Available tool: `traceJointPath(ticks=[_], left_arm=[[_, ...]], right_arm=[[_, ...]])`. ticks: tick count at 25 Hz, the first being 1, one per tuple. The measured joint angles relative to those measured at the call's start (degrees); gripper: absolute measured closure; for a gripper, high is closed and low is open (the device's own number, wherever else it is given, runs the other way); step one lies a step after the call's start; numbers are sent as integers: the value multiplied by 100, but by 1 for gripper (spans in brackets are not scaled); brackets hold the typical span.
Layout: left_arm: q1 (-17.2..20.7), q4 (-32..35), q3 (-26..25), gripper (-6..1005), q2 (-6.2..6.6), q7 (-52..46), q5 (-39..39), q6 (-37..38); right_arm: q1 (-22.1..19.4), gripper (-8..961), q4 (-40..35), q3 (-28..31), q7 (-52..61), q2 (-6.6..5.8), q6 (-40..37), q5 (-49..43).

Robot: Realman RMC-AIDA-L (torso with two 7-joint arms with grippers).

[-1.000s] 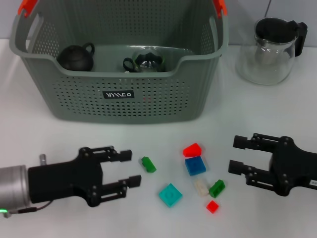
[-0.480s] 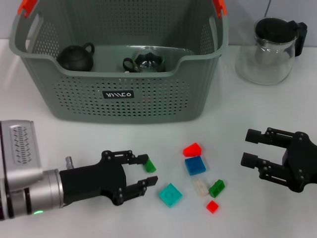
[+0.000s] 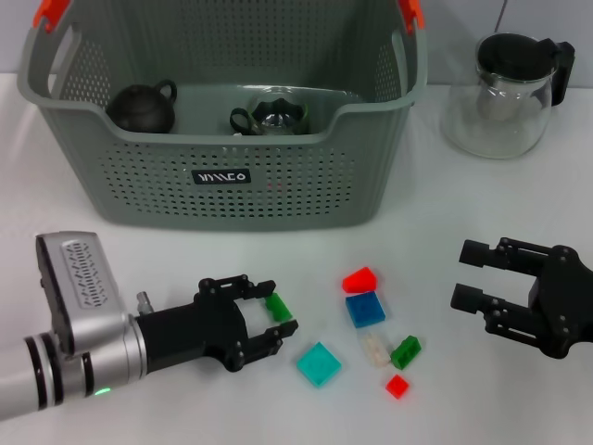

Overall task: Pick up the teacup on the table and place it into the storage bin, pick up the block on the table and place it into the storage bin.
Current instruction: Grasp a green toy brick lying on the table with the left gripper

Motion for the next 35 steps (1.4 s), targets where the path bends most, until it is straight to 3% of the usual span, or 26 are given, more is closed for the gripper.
traceJointPath(ticks=[14,33,35], left_arm=[[-10,-84,6,269,-9,87,-228,-221],[-144,-305,15,269,-7,274,-253,-473],[-148,-306,21,358,-4,265,-246,-473]], right_arm=[[-41,343,0,20,7,-7,-10,-1],[-63,343,0,82,11,-7,-9,-1],[-68,343,0,82,15,-7,-9,-1]])
